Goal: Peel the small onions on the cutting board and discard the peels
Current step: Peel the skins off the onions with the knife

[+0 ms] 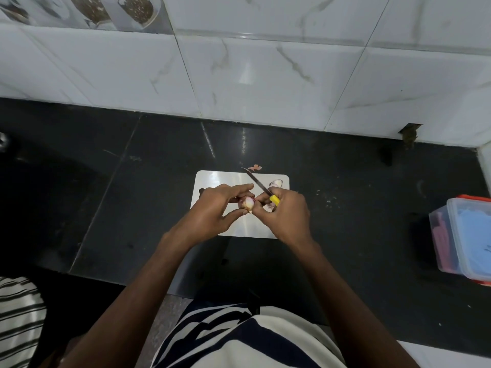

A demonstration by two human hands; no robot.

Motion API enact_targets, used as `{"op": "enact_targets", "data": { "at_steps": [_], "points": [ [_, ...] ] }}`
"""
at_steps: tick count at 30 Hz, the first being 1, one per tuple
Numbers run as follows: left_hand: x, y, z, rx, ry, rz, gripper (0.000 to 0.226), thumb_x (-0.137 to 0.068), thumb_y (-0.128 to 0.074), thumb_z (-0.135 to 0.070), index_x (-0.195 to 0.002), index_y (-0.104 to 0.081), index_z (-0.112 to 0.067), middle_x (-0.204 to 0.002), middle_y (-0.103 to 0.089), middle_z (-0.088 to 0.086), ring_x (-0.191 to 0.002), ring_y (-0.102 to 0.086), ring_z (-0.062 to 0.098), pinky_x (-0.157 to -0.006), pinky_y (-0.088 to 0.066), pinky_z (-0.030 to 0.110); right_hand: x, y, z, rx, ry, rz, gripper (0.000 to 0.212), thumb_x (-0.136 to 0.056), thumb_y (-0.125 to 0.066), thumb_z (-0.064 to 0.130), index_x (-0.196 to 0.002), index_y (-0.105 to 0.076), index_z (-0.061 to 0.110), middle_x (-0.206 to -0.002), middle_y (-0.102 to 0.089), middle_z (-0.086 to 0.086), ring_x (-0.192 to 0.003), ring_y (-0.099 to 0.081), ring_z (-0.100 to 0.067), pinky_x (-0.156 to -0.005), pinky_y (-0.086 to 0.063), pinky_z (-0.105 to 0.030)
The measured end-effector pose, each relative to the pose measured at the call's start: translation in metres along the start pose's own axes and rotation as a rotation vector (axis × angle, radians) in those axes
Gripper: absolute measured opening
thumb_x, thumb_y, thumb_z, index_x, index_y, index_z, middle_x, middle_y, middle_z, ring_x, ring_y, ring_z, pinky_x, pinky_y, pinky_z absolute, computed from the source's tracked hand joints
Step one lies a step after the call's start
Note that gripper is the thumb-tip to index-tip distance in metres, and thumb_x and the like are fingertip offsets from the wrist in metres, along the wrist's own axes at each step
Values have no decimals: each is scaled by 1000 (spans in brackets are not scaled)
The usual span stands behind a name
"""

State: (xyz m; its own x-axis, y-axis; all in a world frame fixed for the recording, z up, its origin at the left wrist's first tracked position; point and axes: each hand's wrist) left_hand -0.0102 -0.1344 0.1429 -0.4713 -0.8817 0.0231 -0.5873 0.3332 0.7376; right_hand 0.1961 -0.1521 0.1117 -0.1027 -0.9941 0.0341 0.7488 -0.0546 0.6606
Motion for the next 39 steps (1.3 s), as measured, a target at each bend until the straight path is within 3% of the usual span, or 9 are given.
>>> {"op": "enact_targets", "data": {
  "at_steps": [3,8,13,18,22,26,30,36,39],
  "points": [
    [2,-1,2,70,16,-5,62,-95,-85,-18,-153,-62,-20,-131,-78,-3,-122,-74,15,-111,-59,46,-1,1,2,109,20,40,45,-79,-58,76,-82,-67,33,-72,-68,10,-66,-64,-10,-61,-53,-28],
    [3,1,11,552,175,98,48,-101,-76,-6,-147,-67,-15,-137,-77,-3,-132,-71,16,-115,-56,40,-17,11,-6,-339,-151,281,10,-90,-81,23,-85,-80,15,-79,-76,5,-72,-68,-6,-68,-53,-25],
    [3,-11,11,587,207,100,41,-106,-68,-5,-145,-68,-17,-141,-75,-4,-137,-66,17,-120,-52,41,-16,12,-4,-352,-272,264,11,-88,-82,26,-79,-83,21,-74,-74,-1,-67,-60,-9,-65,-50,-29],
    [-2,-27,-6,462,432,-113,51,-94,-78,-56,-138,-72,-31,-119,-80,-11,-111,-77,12,-100,-65,41,-11,7,-3,-307,-250,165,14,-89,-82,35,-84,-84,22,-73,-75,5,-68,-66,-9,-62,-51,-24],
    [-4,-33,-7,455,424,-214,24,-93,-87,-35,-113,-84,-21,-100,-83,-11,-95,-79,7,-90,-64,21,-6,5,-3,-293,-171,166,14,-89,-82,34,-83,-83,22,-72,-76,7,-68,-70,-10,-64,-58,-30],
    [-2,-31,-1,719,409,-128,32,-94,-83,-31,-122,-82,-14,-110,-85,0,-109,-80,20,-101,-63,32,-9,12,-6,-400,-268,213,15,-93,-77,25,-80,-82,19,-68,-71,-1,-59,-57,-8,-57,-51,-28],
    [1,-29,3,982,428,-106,40,-94,-77,-30,-129,-78,-11,-120,-83,9,-117,-78,24,-107,-61,33,-12,23,-10,-483,-363,198,25,-97,-75,26,-73,-78,20,-59,-61,6,-55,-49,-7,-49,-43,-20],
    [1,-29,3,1171,459,-134,52,-86,-80,-33,-131,-75,-10,-130,-80,10,-127,-74,24,-111,-58,30,-10,20,-15,-495,-329,193,17,-94,-78,28,-80,-81,19,-79,-72,-14,-64,-55,-15,-60,-47,-32],
    [1,-34,4,1153,464,-167,51,-81,-85,-31,-128,-77,-12,-130,-80,9,-129,-73,25,-113,-57,33,-10,13,-27,-361,-303,101,15,-92,-78,32,-80,-79,23,-75,-74,2,-67,-64,-12,-63,-52,-32]
  ]
}}
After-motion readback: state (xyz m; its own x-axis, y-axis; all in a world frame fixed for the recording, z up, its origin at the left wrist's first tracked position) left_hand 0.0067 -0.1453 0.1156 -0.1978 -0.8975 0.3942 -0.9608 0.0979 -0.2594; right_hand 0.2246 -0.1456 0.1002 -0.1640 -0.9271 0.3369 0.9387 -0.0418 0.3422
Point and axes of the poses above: each hand's wrist, its own x-axis away from the middle knuckle, its own y-axis out of the back of the hand, z = x × y
